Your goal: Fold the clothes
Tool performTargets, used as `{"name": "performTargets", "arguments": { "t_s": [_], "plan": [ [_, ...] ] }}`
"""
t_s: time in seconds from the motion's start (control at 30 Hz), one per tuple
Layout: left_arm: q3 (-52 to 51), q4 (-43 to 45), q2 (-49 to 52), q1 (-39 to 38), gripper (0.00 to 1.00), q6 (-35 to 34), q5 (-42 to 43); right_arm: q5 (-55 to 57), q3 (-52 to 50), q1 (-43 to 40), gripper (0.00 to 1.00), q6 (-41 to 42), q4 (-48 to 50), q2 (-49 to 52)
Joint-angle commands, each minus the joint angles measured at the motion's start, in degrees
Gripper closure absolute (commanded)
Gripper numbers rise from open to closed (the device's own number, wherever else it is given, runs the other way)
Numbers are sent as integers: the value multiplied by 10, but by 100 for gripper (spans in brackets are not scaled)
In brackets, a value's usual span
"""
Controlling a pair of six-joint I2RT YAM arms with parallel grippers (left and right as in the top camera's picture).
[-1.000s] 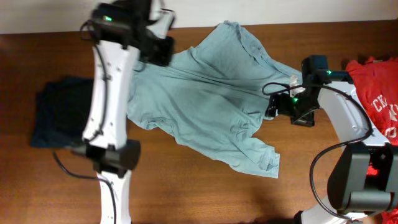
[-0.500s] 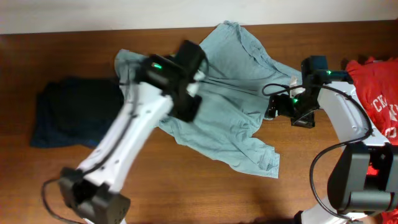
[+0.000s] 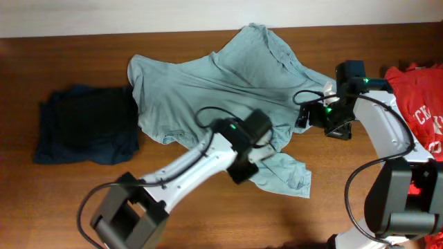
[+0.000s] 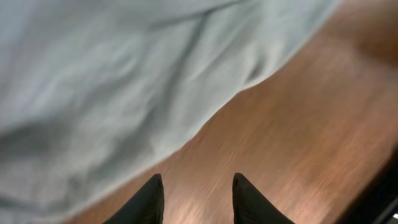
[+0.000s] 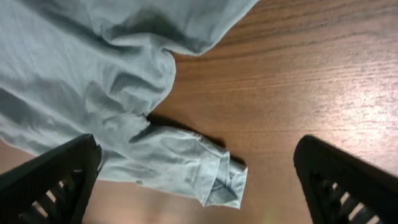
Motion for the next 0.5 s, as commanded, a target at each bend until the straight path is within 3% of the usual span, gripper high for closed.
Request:
{"name": "performTargets", "arguments": {
  "t_s": [0.0, 0.23, 0.47],
  "plan": [
    [-2, 10, -6, -42, 64, 66, 8, 9, 1, -5, 0, 19, 2, 0],
    [-3, 24, 7, -122, 59, 126, 3, 9, 1, -9, 0, 19, -5, 0],
    [-2, 64, 61, -126, 56, 128, -20, 9, 2, -14, 0, 20, -5, 0]
  ]
}}
